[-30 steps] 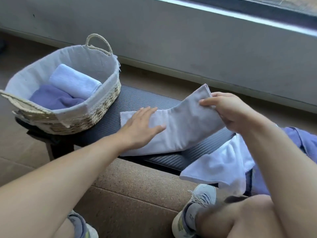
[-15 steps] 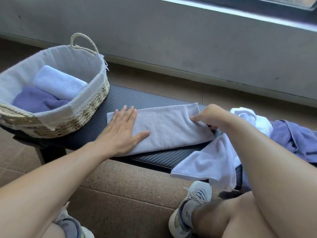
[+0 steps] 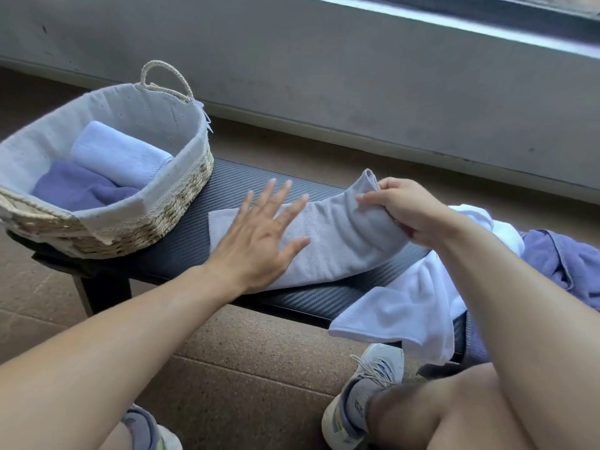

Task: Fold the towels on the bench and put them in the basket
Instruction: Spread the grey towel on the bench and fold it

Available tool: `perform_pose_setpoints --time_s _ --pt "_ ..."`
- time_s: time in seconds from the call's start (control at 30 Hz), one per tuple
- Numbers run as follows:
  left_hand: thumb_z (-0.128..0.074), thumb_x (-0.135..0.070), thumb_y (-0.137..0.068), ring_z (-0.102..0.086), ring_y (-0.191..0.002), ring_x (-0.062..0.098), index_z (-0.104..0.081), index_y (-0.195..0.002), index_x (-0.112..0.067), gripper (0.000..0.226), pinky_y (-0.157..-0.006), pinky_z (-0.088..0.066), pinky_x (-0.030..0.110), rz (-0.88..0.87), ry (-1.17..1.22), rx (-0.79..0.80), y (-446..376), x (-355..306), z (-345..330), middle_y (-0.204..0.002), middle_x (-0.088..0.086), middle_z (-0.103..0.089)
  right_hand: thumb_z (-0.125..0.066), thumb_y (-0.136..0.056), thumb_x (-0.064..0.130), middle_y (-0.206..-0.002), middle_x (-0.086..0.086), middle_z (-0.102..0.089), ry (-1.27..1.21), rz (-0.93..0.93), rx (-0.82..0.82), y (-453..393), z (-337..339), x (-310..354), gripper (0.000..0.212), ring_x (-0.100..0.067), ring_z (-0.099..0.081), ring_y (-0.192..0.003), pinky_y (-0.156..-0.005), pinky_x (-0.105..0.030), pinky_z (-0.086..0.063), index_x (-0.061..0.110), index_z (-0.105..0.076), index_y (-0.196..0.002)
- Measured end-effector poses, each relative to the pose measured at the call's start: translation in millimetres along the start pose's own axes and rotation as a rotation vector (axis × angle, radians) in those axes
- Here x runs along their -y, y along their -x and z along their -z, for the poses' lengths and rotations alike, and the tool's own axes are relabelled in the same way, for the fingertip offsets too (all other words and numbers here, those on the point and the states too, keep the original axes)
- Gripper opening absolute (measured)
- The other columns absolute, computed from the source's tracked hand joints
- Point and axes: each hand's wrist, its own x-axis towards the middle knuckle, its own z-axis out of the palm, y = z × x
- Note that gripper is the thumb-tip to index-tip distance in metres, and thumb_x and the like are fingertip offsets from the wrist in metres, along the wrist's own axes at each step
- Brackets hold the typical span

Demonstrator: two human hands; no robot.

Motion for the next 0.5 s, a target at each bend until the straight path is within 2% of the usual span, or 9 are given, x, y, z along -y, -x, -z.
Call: perform_pose_setpoints --time_s 0.1,0.2,0.3,0.37,0.5 --pt "-0.034 -0.048 -0.105 0.016 -0.155 0.013 -0.007 -0.162 -0.032 0.065 -0.126 0.009 0.038 -0.066 0.058 -0.02 -7.3 -20.6 -1.5 -0.17 -0.003 0.004 -0.077 -0.086 0.011 -0.077 -0.007 -0.065 -0.119 0.079 0.096 11.3 -11.0 14.6 0.019 -0.016 -0.062 -0.063 -0.06 -0.028 -0.053 0.016 -0.059 -0.081" --pt "-0.033 -0.038 -0.107 0.019 -0.154 0.012 0.0 -0.162 -0.023 0.067 -0.126 0.01 0.039 -0.058 0.103 0.027 -16.1 -42.3 -8.2 -0.17 -0.004 0.01 -0.071 -0.088 0.004 -0.077 -0.007 -0.063 -0.168 0.092 0.147 20.6 -19.6 22.8 0.016 -0.016 -0.06 -0.062 -0.058 -0.029 -0.049 0.014 -0.058 -0.09" --pt "-0.03 -0.037 -0.105 0.02 -0.154 0.012 0.008 -0.162 -0.017 0.071 -0.126 0.011 0.042 -0.005 0.106 0.161 -22.4 -53.8 -21.5 -0.169 -0.002 0.014 -0.065 -0.087 -0.002 -0.074 -0.006 -0.058 -0.151 0.096 0.073 21.1 -21.5 21.8 0.018 -0.015 -0.053 -0.058 -0.055 -0.029 -0.041 0.014 -0.058 -0.092" --pt "-0.025 -0.043 -0.105 0.018 -0.154 0.014 0.006 -0.162 -0.015 0.071 -0.125 0.011 0.045 0.009 0.025 0.246 -24.6 -54.4 -32.4 -0.17 0.0 0.012 -0.062 -0.086 -0.003 -0.071 -0.005 -0.055 -0.138 0.09 -0.008 20.2 -20.3 19.2 0.018 -0.013 -0.049 -0.054 -0.053 -0.028 -0.037 0.015 -0.057 -0.089" --pt "-0.02 -0.051 -0.103 0.016 -0.155 0.016 0.002 -0.162 -0.014 0.073 -0.125 0.009 0.049 0.022 -0.049 0.248 -29.5 -58.6 -42.7 -0.17 0.0 0.009 -0.063 -0.088 0.002 -0.068 -0.003 -0.055 -0.105 0.054 -0.108 17.1 -15.9 13.3 0.016 -0.009 -0.047 -0.045 -0.044 -0.019 -0.037 0.016 -0.057 -0.088"
